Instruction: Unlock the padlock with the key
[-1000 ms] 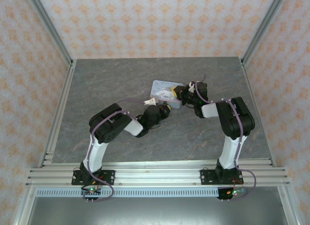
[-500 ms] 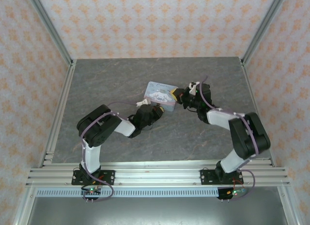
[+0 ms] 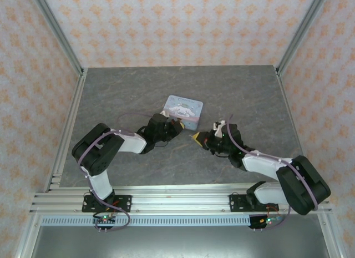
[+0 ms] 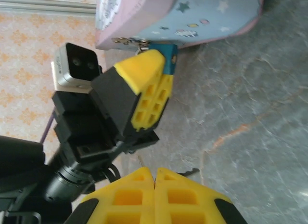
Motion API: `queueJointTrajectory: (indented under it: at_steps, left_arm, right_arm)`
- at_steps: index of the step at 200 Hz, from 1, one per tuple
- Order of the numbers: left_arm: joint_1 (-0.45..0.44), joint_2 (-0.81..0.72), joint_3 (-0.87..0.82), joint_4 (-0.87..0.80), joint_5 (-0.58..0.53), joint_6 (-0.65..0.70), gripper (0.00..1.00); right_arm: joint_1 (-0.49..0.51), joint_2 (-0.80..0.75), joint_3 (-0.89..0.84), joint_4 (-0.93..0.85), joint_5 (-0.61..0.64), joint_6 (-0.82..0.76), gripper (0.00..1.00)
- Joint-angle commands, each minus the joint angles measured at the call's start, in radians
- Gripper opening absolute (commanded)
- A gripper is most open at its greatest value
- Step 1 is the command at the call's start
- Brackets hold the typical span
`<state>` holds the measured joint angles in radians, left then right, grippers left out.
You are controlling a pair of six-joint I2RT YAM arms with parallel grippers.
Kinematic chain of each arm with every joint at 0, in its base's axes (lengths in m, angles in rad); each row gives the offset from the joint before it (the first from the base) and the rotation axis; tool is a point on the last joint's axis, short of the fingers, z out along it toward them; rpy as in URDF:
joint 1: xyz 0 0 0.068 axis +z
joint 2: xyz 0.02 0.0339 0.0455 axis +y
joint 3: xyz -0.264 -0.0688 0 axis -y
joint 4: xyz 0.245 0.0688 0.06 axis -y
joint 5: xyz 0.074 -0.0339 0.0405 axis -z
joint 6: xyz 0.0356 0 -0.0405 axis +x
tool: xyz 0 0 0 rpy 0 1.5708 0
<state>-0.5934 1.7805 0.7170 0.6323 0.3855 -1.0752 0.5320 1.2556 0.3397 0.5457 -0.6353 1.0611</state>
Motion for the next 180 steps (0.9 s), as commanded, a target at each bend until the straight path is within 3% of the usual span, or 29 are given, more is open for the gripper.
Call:
queueJointTrajectory:
  at_steps: [1,83,180]
  left_arm:
    - [0.003,-0.024,0.009,0.023,0.088,0.022,0.00]
    - [0.030,-0.055,-0.006,0.107,0.235,-0.072,0.00]
    - [0.032,-0.001,-0.019,0.298,0.258,-0.282,0.00]
  right_arm:
    - [0.009,-0.021,-0.045,0.089,0.043,-0.003,0.00]
    - [0.011,-0.010,-0.097,0.153,0.092,0.014,0.00]
    - [0.013,-0.002,-0.092,0.253,0.223,0.154,0.00]
